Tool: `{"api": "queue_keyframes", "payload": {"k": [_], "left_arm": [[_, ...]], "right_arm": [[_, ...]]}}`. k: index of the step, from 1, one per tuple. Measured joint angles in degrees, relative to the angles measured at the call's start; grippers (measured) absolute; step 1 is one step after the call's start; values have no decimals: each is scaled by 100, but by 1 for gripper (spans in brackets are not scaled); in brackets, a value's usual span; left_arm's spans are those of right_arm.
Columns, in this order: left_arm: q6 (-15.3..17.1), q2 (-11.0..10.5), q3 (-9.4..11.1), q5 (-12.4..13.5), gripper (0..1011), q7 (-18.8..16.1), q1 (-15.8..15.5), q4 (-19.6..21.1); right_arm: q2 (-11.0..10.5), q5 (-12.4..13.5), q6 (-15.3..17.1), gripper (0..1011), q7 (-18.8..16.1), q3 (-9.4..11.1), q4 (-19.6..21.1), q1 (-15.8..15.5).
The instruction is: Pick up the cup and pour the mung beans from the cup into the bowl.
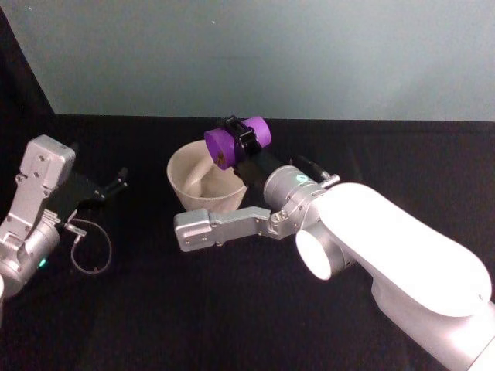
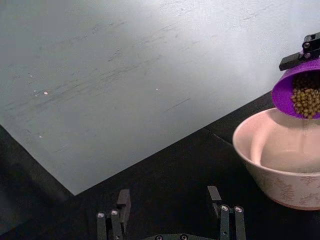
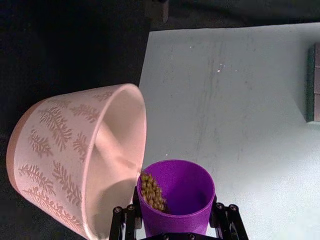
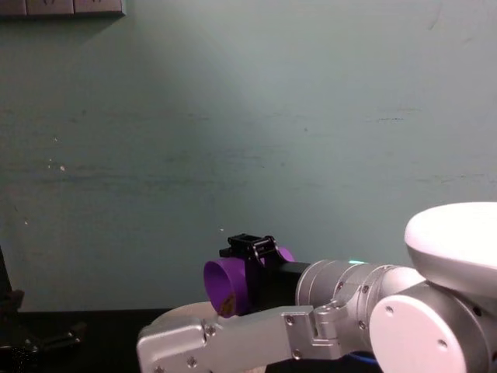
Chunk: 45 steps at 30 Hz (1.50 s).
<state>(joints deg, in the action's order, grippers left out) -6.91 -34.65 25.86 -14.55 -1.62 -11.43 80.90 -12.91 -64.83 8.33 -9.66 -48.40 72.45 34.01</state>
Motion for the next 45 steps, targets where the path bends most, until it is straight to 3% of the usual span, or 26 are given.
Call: {"api": "queue_keyframes", "payload": {"k": [8, 45], "left_arm": [[0, 0, 0, 0, 1000, 0, 0, 0], [0, 0, 0, 0, 1000, 0, 0, 0]], "right_arm": [[-10, -123, 26, 723, -11, -45, 14, 12], [-42, -233, 52, 723, -38, -43, 58, -42]]}}
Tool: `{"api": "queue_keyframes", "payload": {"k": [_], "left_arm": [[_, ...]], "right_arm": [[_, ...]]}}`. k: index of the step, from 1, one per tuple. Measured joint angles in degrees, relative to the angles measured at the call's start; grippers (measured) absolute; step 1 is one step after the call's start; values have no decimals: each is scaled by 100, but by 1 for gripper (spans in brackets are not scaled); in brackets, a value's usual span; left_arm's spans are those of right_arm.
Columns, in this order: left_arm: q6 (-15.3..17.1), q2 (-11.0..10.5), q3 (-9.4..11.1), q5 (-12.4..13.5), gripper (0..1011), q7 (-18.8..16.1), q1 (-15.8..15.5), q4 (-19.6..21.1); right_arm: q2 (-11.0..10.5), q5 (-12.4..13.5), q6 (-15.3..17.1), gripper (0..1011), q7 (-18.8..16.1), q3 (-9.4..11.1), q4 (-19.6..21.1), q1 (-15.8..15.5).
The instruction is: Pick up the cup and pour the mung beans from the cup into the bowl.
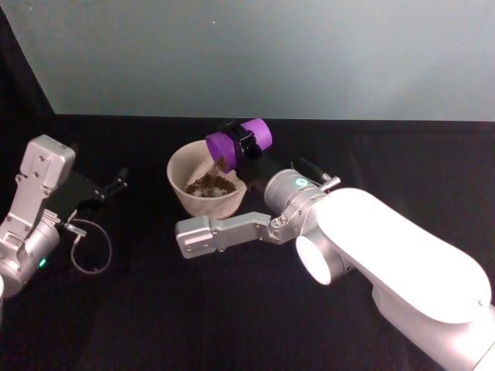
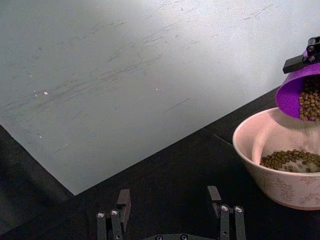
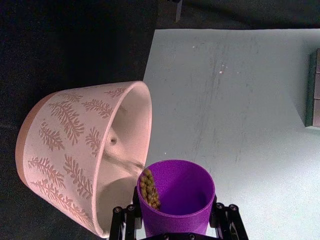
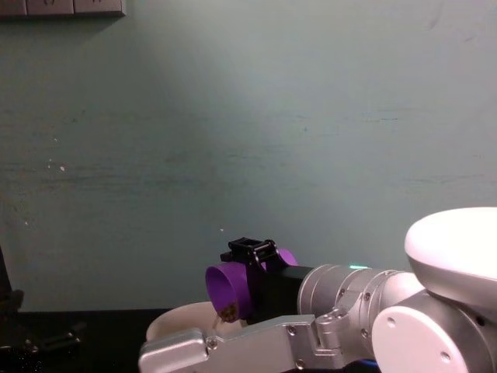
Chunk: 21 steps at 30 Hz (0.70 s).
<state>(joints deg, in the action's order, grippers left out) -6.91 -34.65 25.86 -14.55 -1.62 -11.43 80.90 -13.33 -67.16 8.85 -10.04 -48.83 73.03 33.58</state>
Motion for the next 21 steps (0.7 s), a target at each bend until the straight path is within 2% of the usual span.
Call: {"api": "queue_keyframes", "payload": {"k": [21], "left_arm": [[0, 0, 0, 0, 1000, 0, 0, 0]], "right_arm": [[-20, -122, 29, 723, 23, -52, 25, -13]]}}
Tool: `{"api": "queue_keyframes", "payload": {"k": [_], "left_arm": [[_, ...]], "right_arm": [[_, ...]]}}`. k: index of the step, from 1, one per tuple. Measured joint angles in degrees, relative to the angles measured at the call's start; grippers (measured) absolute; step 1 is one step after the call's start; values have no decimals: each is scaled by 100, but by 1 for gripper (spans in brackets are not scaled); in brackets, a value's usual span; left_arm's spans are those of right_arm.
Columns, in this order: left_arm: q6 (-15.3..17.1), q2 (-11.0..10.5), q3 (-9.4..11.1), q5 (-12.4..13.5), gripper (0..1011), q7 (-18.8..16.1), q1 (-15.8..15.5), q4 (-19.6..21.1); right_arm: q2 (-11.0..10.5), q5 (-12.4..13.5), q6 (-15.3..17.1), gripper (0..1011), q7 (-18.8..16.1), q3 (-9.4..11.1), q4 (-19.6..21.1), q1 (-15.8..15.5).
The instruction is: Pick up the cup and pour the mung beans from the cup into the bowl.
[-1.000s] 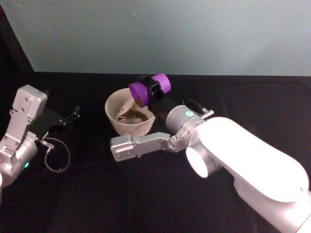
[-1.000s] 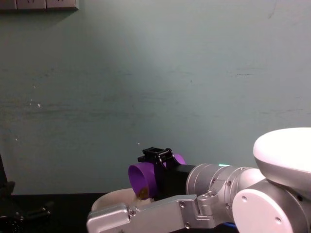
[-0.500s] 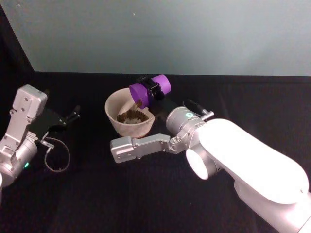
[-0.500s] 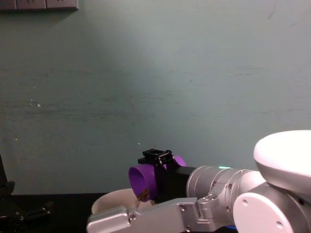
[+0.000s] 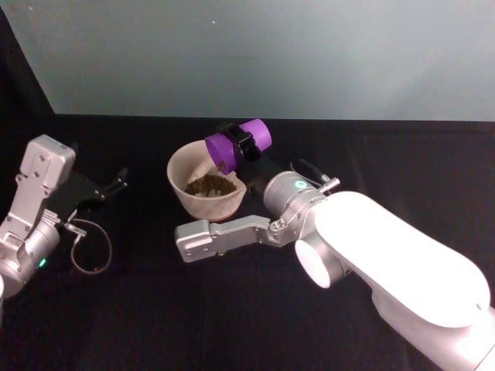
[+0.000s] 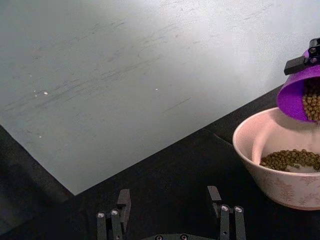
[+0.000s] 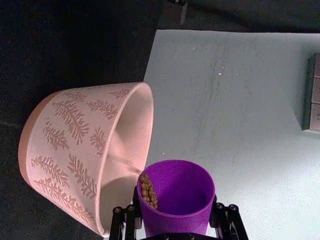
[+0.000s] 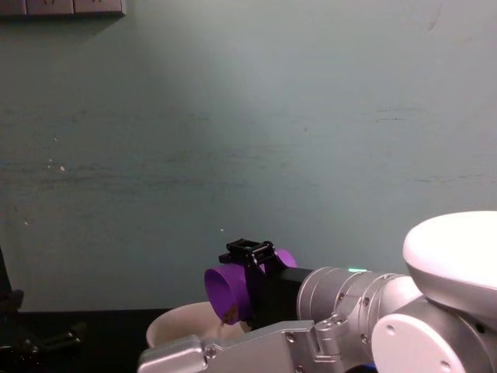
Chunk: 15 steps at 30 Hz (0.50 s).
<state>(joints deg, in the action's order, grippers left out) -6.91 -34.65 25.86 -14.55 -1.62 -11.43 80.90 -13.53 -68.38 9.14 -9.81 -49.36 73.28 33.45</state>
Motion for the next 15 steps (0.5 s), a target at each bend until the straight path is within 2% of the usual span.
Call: {"api": "queue_keyframes", "payload": {"k": [10, 15], "left_arm": [[0, 0, 0, 0, 1000, 0, 0, 0], [0, 0, 0, 0, 1000, 0, 0, 0]], "right_arm": [[-10, -356, 150, 723, 12, -171, -31, 63], [-18, -444, 173, 723, 12, -211, -33, 74]]}}
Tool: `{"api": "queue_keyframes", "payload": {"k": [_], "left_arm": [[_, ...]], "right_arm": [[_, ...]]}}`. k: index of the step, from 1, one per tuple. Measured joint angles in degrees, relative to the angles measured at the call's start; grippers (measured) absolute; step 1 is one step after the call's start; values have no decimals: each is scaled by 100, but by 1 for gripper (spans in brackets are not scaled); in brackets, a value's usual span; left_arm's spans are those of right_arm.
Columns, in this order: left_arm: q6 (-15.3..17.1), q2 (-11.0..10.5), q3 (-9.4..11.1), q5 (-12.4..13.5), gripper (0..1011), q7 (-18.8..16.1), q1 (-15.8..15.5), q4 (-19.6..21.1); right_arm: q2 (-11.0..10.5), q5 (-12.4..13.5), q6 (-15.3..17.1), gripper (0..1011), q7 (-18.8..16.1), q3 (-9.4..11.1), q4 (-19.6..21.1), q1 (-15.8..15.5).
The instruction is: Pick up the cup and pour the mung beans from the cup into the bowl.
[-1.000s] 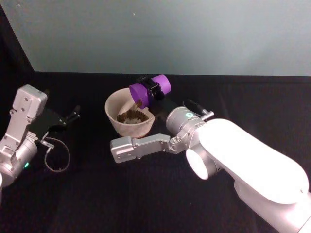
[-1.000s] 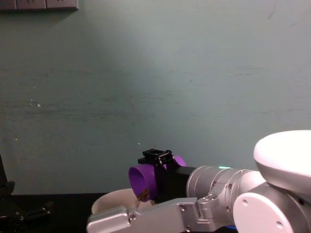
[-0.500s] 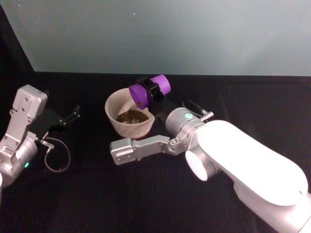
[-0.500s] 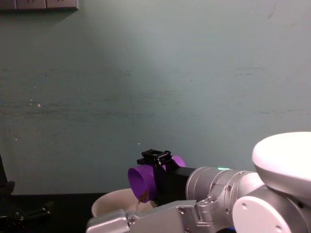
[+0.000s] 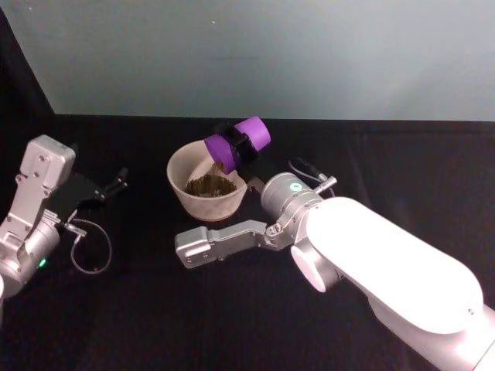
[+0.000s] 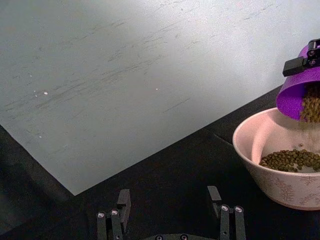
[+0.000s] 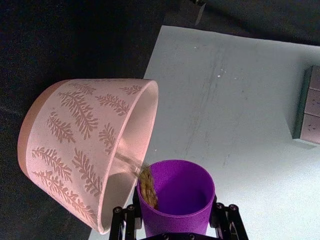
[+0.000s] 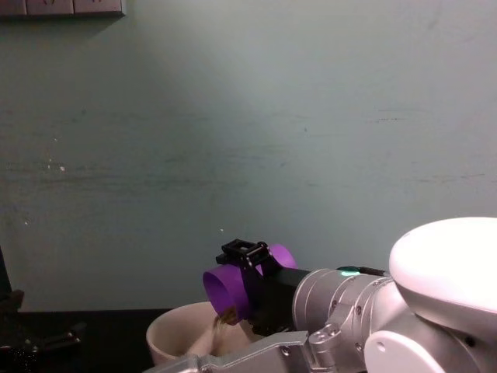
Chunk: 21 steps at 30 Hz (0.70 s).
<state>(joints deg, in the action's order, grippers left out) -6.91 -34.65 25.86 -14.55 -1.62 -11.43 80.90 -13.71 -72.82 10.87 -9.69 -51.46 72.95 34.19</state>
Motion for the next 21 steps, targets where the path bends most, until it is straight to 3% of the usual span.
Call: {"api": "queue_keyframes", "payload": {"k": [21], "left_arm": [[0, 0, 0, 0, 1000, 0, 0, 0]], "right_arm": [[-6, -284, 57, 723, -77, -142, 13, 59]]}}
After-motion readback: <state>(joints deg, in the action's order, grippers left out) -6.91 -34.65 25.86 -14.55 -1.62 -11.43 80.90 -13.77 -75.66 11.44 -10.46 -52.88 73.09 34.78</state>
